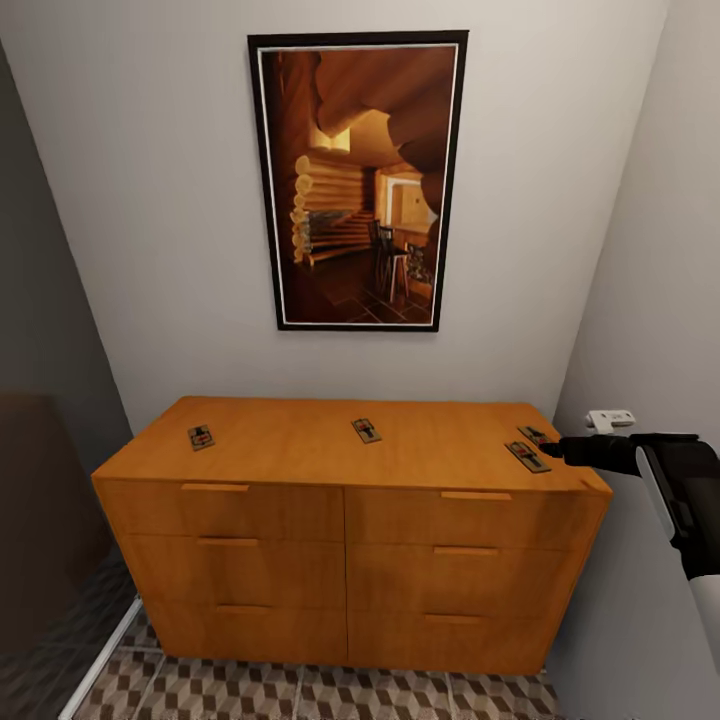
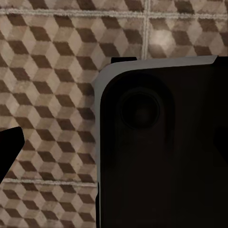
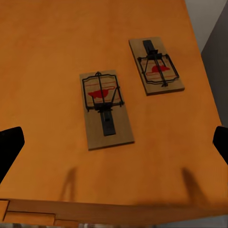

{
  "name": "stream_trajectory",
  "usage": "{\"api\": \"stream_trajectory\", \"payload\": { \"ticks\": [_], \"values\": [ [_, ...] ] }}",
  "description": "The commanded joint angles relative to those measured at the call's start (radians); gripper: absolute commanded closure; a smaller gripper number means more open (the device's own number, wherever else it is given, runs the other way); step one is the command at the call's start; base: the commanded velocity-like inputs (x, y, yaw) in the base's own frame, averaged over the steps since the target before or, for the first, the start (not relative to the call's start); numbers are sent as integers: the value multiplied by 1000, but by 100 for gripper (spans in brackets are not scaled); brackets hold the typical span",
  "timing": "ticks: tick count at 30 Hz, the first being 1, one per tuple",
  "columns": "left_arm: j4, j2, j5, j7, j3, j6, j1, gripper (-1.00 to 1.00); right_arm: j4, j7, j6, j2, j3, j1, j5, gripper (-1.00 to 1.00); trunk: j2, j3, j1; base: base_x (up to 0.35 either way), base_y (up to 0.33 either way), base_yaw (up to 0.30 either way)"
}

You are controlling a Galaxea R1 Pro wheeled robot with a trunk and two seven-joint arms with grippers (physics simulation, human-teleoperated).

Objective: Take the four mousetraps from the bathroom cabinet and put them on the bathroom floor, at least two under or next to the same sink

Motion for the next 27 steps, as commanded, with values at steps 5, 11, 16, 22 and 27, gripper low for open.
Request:
{"api": "stream_trajectory", "payload": {
  "ticks": [5,11,16,22,27],
  "values": [
    [2,0,0,-1,0,-5,-1,-100,2,6,4,1,-1,-1,5,-100,-1,-8,0,0,0,0],
    [2,0,0,-1,0,-5,-1,-100,6,6,4,1,-1,-1,5,-100,-1,-17,0,0,0,0],
    [2,0,0,-1,0,-5,-1,-100,6,5,4,1,-1,-1,5,-100,-1,-24,0,0,0,0],
    [2,0,0,-1,0,-5,-1,-100,7,5,4,1,0,-1,5,-100,-1,-33,0,10,0,0],
    [2,0,0,-1,0,-5,-1,-100,13,5,4,1,0,-1,5,-100,-1,-41,0,86,0,0]
  ]
}}
